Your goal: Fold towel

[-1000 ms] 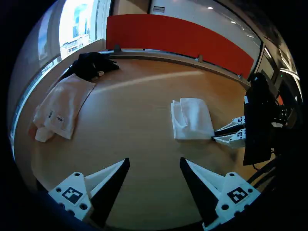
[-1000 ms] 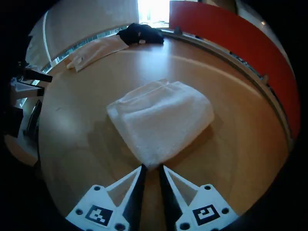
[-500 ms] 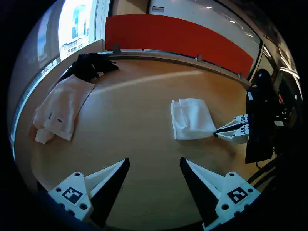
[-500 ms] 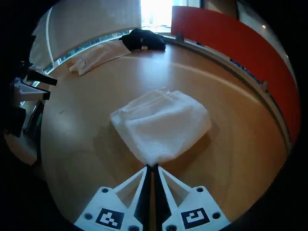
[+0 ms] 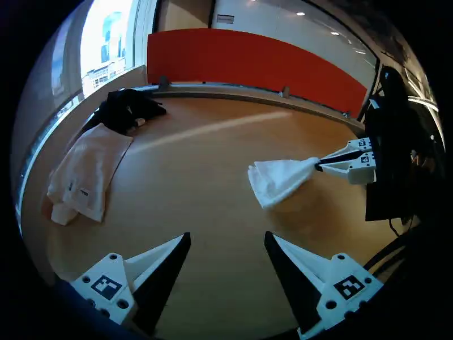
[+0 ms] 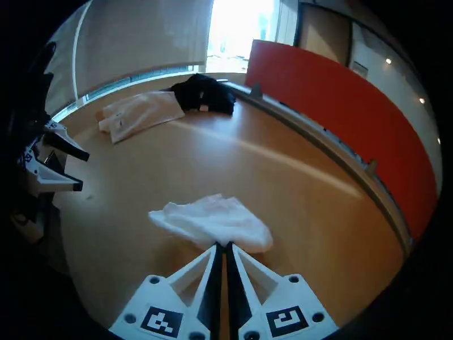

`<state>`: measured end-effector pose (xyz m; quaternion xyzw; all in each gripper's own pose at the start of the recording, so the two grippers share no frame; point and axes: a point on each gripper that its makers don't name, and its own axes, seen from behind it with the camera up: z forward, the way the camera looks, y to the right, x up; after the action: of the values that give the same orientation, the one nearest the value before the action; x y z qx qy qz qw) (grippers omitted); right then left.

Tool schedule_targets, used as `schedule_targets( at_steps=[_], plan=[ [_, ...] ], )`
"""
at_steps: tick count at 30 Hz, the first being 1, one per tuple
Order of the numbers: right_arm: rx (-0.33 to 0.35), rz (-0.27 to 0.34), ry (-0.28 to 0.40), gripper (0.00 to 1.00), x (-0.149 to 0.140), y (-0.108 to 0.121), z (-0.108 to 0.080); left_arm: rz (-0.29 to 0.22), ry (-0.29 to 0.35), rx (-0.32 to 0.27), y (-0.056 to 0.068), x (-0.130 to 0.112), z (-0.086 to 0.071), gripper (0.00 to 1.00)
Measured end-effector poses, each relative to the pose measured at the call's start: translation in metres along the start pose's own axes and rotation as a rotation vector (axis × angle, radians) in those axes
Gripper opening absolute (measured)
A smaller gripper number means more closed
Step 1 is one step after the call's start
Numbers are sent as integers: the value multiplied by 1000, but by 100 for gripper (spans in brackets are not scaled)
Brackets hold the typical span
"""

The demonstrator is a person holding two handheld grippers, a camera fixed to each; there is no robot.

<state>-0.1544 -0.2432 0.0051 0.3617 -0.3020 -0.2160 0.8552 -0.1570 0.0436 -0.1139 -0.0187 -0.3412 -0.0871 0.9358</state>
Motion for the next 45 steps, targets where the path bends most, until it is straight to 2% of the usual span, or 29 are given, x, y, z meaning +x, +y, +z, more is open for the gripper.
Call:
schedule_targets(
  at_steps=[10,17,33,45],
  plan=[
    [-49,-17,81,4,53,25,-33,30,26,-20,11,17,1,97],
    [-92,-7,96,4,59,49,-61,36,36,-37,19,25,4,97],
    [-166,71,95,4,27,115,-125,43,35,-61,40,37,19,97],
    [-231,117,51,4,-31,173,-174,54,38,-45,57,45,34,97]
  ],
)
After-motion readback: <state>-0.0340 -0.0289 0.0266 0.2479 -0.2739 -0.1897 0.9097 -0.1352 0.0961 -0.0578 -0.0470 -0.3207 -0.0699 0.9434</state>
